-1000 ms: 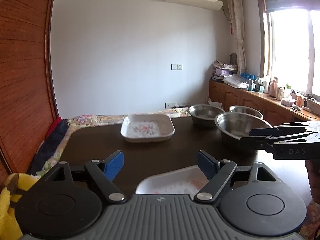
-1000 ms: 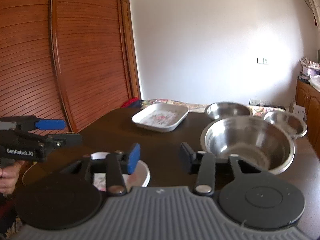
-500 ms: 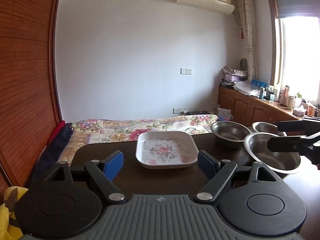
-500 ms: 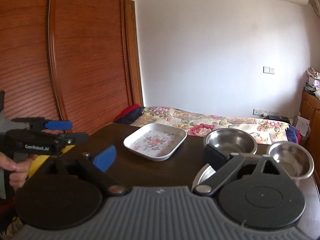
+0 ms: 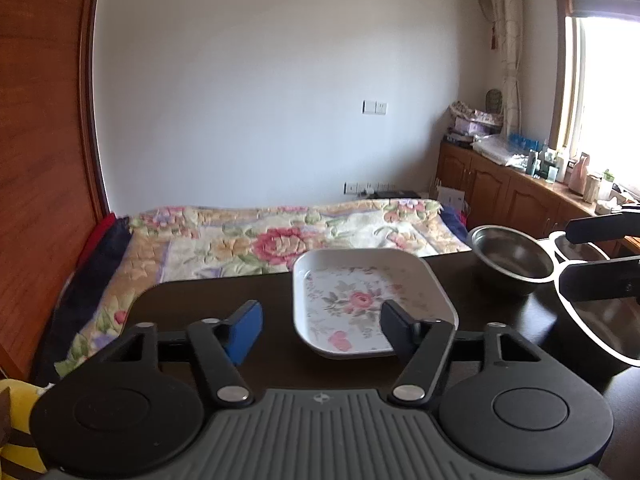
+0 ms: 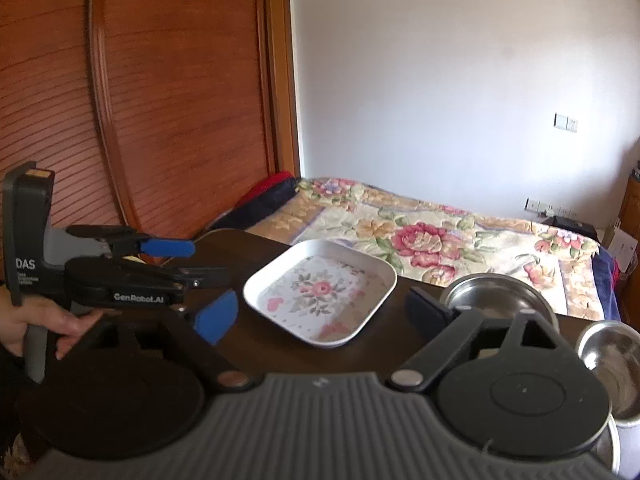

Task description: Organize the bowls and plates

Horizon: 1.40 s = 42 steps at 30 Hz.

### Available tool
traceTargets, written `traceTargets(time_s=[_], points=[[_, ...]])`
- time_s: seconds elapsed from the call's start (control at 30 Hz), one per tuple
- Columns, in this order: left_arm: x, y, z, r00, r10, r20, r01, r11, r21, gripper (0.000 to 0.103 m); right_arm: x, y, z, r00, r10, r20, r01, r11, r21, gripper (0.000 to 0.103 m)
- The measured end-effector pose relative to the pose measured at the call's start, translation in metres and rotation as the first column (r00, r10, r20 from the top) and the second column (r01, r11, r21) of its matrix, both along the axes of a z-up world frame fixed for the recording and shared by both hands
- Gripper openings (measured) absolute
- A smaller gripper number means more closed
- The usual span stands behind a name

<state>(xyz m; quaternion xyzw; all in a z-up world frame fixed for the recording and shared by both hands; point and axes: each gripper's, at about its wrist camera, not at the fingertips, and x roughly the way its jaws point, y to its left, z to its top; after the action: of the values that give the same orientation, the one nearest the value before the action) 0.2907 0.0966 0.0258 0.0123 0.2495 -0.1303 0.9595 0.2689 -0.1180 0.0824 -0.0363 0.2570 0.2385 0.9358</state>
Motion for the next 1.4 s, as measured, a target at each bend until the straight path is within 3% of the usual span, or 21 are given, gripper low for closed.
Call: traceTargets(time_s=[0.27, 0.5, 0.77, 1.2, 1.4], points=[[0.033, 0.008, -0.004, 0.998, -0.009, -0.059, 0.009, 1.000, 0.006, 0.078, 0.043, 0.015, -0.010, 0.991, -0.008, -0.132, 0.006, 1.000, -0.013, 0.065], [0.057, 0.007, -0.006, 0.995, -0.026, -0.096, 0.027, 1.000, 0.005, 0.076, 0.070, 0.022, -0.020, 0.973, -0.020, -0.230, 0.013, 0.999, -0.034, 0.057], [0.084, 0.004, -0.016, 0.988, -0.039, -0.146, 0.038, 0.999, -0.011, 0.072, 0.094, 0.030, -0.032, 0.958, -0.029, -0.286, 0.016, 0.999, -0.049, 0.051], [0.098, 0.002, -0.029, 0.983, -0.033, -0.178, 0.033, 0.999, -0.005, 0.068, 0.113, 0.026, -0.045, 0.946, -0.067, -0.318, 0.040, 0.995, -0.091, 0.051], [0.100, 0.003, -0.038, 0.980, -0.030, -0.199, 0.030, 1.000, -0.001, 0.055, 0.116, 0.029, -0.055, 0.937, -0.068, -0.344, 0.034, 0.994, -0.104, 0.051]])
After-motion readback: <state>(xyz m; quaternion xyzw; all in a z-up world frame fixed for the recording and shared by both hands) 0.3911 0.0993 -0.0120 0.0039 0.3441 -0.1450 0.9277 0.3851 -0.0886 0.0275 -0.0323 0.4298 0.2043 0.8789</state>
